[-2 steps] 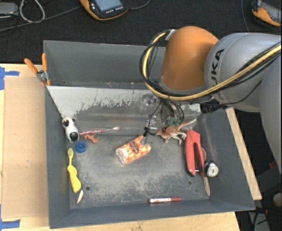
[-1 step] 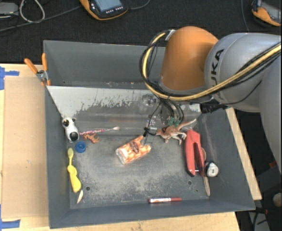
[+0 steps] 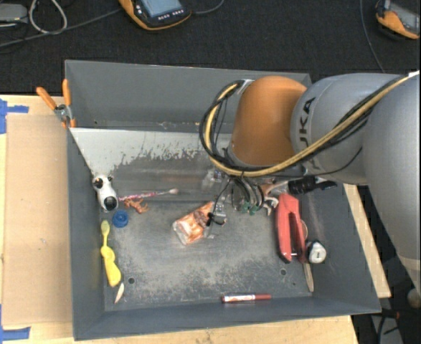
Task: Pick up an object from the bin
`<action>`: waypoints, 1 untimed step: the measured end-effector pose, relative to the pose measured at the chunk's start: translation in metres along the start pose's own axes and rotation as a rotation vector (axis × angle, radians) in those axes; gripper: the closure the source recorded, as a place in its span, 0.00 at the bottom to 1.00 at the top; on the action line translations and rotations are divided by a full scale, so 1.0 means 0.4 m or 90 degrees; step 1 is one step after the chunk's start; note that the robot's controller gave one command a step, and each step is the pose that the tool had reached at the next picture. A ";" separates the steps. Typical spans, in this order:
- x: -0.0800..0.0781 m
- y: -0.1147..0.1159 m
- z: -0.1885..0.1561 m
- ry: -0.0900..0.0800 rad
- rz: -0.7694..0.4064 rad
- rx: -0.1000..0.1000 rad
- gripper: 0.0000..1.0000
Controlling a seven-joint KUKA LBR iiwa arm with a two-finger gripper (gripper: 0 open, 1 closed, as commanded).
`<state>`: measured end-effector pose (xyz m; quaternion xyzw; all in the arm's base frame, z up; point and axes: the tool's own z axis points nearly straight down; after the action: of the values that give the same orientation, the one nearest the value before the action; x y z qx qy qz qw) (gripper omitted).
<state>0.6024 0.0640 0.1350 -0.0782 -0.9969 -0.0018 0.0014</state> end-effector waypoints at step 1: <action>0.012 -0.047 0.081 0.000 -0.130 0.000 0.00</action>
Offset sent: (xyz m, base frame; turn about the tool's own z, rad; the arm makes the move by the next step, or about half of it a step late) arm -0.0392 -0.0164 -0.0650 -0.1853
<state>0.5947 0.0462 0.1024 0.0241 -0.9997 -0.0018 0.0008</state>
